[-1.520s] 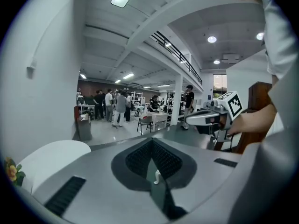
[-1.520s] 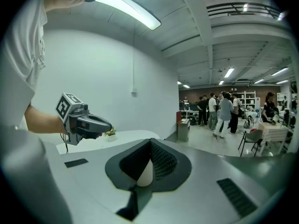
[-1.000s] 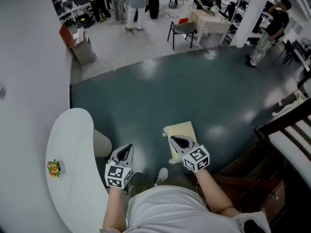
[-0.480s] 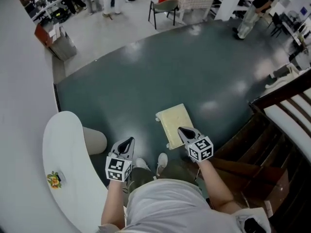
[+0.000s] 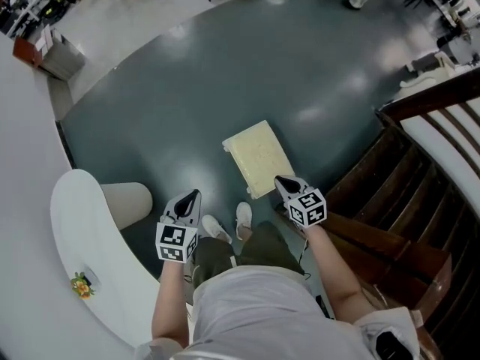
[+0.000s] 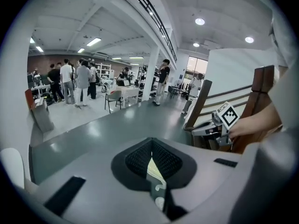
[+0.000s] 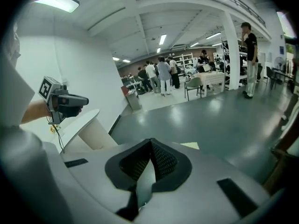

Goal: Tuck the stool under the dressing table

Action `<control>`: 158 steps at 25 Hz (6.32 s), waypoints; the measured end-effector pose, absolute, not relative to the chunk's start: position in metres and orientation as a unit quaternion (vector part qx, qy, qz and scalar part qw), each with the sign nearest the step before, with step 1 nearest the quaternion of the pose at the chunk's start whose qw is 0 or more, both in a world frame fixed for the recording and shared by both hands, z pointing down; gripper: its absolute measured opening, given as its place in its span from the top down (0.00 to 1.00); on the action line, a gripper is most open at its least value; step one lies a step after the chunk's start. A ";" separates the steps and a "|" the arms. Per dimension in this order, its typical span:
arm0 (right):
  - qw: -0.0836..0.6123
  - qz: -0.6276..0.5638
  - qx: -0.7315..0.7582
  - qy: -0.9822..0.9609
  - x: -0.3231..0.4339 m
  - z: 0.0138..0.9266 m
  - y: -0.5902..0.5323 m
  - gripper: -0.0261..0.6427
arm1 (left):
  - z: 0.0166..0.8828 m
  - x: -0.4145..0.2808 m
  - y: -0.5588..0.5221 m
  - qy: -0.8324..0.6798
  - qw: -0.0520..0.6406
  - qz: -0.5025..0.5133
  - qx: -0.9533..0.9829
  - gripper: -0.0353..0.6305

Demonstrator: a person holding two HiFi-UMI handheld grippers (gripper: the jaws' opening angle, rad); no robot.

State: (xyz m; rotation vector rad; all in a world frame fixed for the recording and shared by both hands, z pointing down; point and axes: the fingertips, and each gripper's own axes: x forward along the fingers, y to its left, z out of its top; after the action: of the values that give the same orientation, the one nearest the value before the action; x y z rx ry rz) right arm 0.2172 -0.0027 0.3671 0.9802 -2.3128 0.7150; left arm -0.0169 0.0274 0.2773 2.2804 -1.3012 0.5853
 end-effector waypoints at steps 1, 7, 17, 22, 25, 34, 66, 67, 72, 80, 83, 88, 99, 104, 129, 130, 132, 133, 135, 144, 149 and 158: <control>0.265 0.271 0.366 -0.850 0.222 0.375 -0.003 0.95 | 0.284 -0.014 0.025 -0.468 0.228 0.215 0.826 0.94; 0.290 0.304 0.387 -0.820 0.255 0.428 -0.003 0.95 | 0.336 0.000 0.017 -0.457 0.260 0.236 0.817 0.94; 0.321 0.344 0.420 -0.776 0.296 0.505 -0.011 0.89 | 0.405 0.022 0.006 -0.435 0.296 0.263 0.809 0.94; 0.347 0.354 0.428 -0.755 0.320 0.544 -0.016 0.85 | 0.436 0.026 0.015 -0.430 0.315 0.277 0.799 0.94; 0.361 0.361 0.430 -0.745 0.334 0.568 -0.015 0.82 | 0.457 0.027 0.025 -0.429 0.329 0.289 0.790 0.94; 0.387 0.392 0.410 -0.727 0.350 0.639 -0.011 0.54 | 0.500 0.020 0.048 -0.438 0.351 0.314 0.766 0.94; 0.393 0.488 0.358 -0.692 0.378 0.800 -0.020 0.23 | 0.613 0.009 0.078 -0.448 0.408 0.342 0.719 0.93; 0.392 0.487 0.357 -0.694 0.378 0.800 -0.020 0.23 | 0.613 0.010 0.078 -0.448 0.409 0.342 0.718 0.93; 0.402 0.470 0.349 -0.704 0.375 0.797 -0.017 0.25 | 0.613 0.015 0.086 -0.450 0.414 0.344 0.713 0.93; 0.422 0.441 0.336 -0.717 0.374 0.792 -0.014 0.27 | 0.622 0.027 0.102 -0.453 0.433 0.341 0.701 0.93; 0.426 0.431 0.337 -0.720 0.376 0.794 -0.011 0.27 | 0.626 0.025 0.109 -0.456 0.439 0.341 0.695 0.93; 0.433 0.426 0.336 -0.720 0.377 0.798 -0.011 0.27 | 0.629 0.014 0.124 -0.461 0.442 0.340 0.690 0.93; 0.446 0.454 0.322 -0.701 0.375 0.798 -0.013 0.27 | 0.631 0.008 0.138 -0.470 0.447 0.336 0.683 0.93; 0.433 0.463 0.328 -0.700 0.372 0.797 -0.009 0.28 | 0.632 0.015 0.130 -0.469 0.448 0.332 0.685 0.93; 0.451 0.467 0.201 -0.733 0.137 0.803 0.123 0.44 | 0.646 -0.074 0.202 -0.501 0.476 0.303 0.656 0.93; 0.454 0.467 0.190 -0.735 0.131 0.802 0.127 0.44 | 0.645 -0.074 0.205 -0.503 0.477 0.303 0.654 0.93; 0.451 0.467 0.176 -0.740 0.118 0.798 0.132 0.44 | 0.642 -0.074 0.207 -0.507 0.479 0.303 0.649 0.93; 0.449 0.466 0.171 -0.742 0.111 0.795 0.134 0.45 | 0.641 -0.074 0.209 -0.510 0.480 0.302 0.647 0.93; 0.447 0.463 0.165 -0.747 0.100 0.791 0.137 0.44 | 0.638 -0.075 0.212 -0.516 0.482 0.297 0.643 0.93; 0.457 0.462 0.110 -0.752 0.078 0.789 0.146 0.44 | 0.642 -0.077 0.223 -0.533 0.495 0.288 0.623 0.93; 0.499 0.410 0.063 -0.761 0.090 0.781 0.144 0.51 | 0.639 -0.088 0.232 -0.539 0.501 0.287 0.613 0.93; 0.525 0.297 0.148 -0.784 0.153 0.777 0.018 0.54 | 0.649 -0.075 0.210 -0.538 0.513 0.289 0.604 0.93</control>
State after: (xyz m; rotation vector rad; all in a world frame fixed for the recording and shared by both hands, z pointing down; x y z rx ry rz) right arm 0.1532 0.0177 0.7772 0.3539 -1.8747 0.7107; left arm -0.0753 0.2097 0.6487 1.4524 -1.2933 0.6953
